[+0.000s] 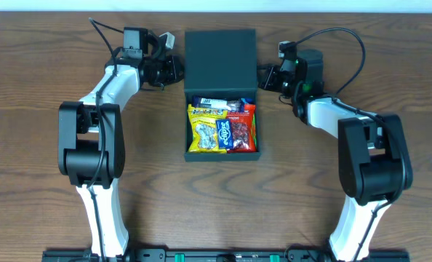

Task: Pack container
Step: 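Push the lid forward with both grippers to close the box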

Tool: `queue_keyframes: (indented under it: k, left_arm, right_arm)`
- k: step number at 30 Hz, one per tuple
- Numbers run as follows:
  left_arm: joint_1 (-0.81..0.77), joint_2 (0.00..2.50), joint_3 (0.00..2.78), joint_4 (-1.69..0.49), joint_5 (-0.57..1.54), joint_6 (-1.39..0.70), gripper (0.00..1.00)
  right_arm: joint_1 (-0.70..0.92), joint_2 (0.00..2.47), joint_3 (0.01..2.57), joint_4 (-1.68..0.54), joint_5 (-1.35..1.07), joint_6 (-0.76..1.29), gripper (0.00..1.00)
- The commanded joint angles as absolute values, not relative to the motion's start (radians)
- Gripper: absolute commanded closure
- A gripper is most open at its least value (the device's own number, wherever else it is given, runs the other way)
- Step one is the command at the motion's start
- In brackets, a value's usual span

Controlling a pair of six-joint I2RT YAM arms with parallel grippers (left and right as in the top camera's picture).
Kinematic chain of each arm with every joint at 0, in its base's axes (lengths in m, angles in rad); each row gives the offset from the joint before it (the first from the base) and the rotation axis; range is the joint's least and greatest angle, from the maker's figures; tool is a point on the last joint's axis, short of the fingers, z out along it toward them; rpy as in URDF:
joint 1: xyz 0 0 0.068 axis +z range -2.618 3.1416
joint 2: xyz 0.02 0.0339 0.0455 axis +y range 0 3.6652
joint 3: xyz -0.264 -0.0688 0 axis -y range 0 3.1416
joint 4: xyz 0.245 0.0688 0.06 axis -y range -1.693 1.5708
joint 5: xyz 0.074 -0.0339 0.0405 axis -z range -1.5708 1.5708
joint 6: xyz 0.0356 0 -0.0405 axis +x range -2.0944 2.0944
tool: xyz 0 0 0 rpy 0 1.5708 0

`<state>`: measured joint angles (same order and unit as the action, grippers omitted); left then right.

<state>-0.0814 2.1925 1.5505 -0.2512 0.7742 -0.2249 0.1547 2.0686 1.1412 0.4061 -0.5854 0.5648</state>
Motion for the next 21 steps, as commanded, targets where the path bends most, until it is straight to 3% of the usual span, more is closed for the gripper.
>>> queue_keyframes:
  k: [1,14,21]
  left_arm:
    - [-0.103,2.175,1.581,-0.251,0.862,-0.157,0.94]
    - [-0.096,2.022,1.581,-0.3,0.866,-0.024,0.94]
    - [-0.096,1.917,1.581,-0.448,0.861,0.141,0.94]
  right_arm:
    - [0.156,2.067,1.145,0.44,-0.775,0.514,0.99]
    - [0.099,2.067,1.144,0.612,-1.035,0.514,0.98]
    - [0.098,2.066,1.144,0.617,-1.162,0.492,0.98]
